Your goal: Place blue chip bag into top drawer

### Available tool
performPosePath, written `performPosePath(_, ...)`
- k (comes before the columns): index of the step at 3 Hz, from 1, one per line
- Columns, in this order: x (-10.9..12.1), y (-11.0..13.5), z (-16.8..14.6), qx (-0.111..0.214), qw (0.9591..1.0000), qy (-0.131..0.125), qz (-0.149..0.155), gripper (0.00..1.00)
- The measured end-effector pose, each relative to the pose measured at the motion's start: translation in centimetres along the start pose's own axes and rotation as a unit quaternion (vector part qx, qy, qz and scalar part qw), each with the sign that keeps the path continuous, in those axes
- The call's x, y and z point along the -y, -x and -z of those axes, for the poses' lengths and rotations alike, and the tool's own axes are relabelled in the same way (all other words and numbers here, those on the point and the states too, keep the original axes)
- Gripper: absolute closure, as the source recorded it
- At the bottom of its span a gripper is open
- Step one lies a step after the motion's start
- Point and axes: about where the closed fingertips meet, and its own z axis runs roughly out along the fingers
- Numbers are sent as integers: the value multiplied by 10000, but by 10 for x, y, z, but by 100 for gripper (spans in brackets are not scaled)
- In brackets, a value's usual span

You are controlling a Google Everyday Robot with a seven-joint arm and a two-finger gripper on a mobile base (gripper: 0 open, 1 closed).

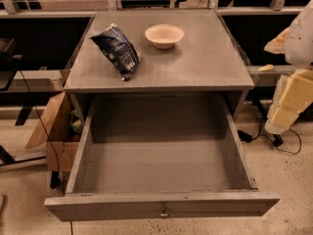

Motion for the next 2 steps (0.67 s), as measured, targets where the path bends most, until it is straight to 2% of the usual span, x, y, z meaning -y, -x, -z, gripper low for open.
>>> performPosePath(1, 0, 0, 0, 1, 10000, -1, -1, 0)
performPosePath(2, 4, 1, 2, 241, 9995, -71, -198, 0)
